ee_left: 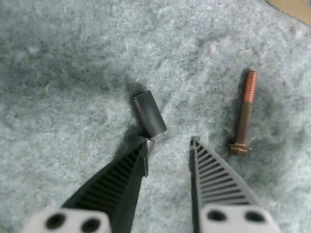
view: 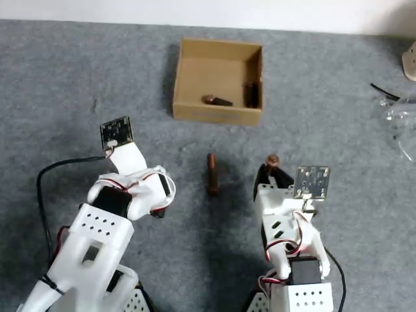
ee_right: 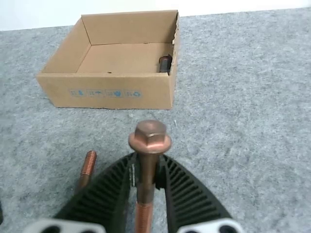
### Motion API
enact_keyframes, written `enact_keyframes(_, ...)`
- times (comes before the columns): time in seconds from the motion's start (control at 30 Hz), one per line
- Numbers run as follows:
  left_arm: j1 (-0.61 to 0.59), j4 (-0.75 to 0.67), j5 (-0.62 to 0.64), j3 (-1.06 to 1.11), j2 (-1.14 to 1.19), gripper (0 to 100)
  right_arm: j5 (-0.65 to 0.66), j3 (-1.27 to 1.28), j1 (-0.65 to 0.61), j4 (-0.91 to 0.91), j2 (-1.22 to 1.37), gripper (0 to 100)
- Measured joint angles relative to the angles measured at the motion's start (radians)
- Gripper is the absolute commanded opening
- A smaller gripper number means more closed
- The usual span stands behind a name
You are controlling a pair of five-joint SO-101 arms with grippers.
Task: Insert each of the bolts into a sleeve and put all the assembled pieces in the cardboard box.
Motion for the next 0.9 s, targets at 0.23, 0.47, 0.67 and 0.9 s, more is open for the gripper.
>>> enact_keyframes(0.23,0.0,-0.006,0.0,0.041,0.0,14,0.0,0.0,0.0,0.0,0.0,0.4)
enact_keyframes(0.47,0.0,-0.069,0.0,0.123,0.0,14,0.0,0.0,0.0,0.0,0.0,0.4)
enact_keyframes(0.67,0.0,-0.161,0.003,0.157,0.0,14,0.0,0.0,0.0,0.0,0.0,0.4)
enact_keyframes(0.9,0.0,-0.175,0.003,0.1,0.132,14,0.0,0.0,0.0,0.0,0.0,0.4)
